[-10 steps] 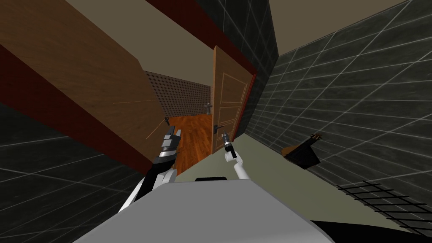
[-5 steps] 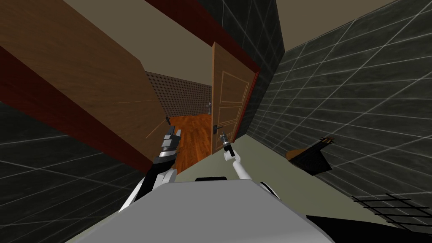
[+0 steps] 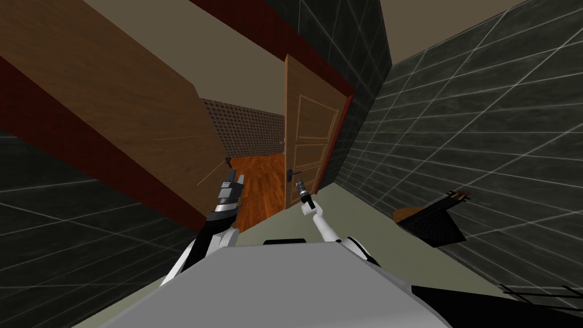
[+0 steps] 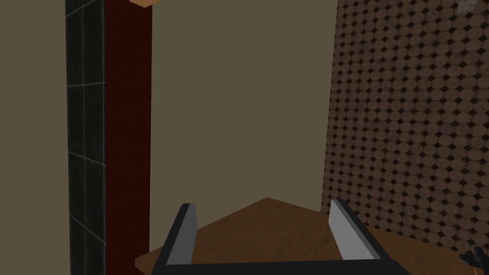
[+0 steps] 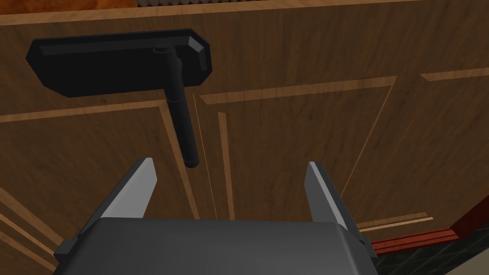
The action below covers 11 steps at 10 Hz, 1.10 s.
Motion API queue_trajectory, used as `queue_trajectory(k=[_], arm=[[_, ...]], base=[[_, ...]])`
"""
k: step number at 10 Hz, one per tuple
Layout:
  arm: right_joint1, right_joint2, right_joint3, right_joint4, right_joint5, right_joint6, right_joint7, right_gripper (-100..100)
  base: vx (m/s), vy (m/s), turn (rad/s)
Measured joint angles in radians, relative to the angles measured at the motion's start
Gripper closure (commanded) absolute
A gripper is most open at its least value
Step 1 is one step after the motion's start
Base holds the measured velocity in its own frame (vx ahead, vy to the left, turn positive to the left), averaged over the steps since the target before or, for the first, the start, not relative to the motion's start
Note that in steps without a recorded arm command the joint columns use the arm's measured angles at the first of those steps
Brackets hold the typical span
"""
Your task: Push the door open
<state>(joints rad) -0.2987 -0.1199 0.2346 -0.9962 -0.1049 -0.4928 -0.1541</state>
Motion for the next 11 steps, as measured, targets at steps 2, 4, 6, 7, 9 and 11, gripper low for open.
queue_trajectory(k=[2, 4, 6, 7, 9, 11], arm=[[-0.036, -0.002, 0.012, 0.064, 0.001, -0.009, -0.009, -100], [-0.07, -0.008, 0.024, 0.114, 0.0, -0.01, -0.022, -100], [-0.1, -0.009, 0.034, 0.164, 0.001, -0.012, -0.03, -100], [-0.12, -0.011, 0.041, 0.196, 0.001, -0.014, -0.035, -100], [-0.155, -0.014, 0.052, 0.257, 0.001, -0.019, -0.046, -100], [-0.183, -0.017, 0.063, 0.3, 0.001, -0.016, -0.054, -100]], base=[[0.034, -0.095, 0.117], [0.012, -0.084, 0.034], [0.01, -0.099, 0.093], [0.016, -0.106, 0.092], [0.029, -0.114, 0.069], [0.005, -0.079, 0.057]])
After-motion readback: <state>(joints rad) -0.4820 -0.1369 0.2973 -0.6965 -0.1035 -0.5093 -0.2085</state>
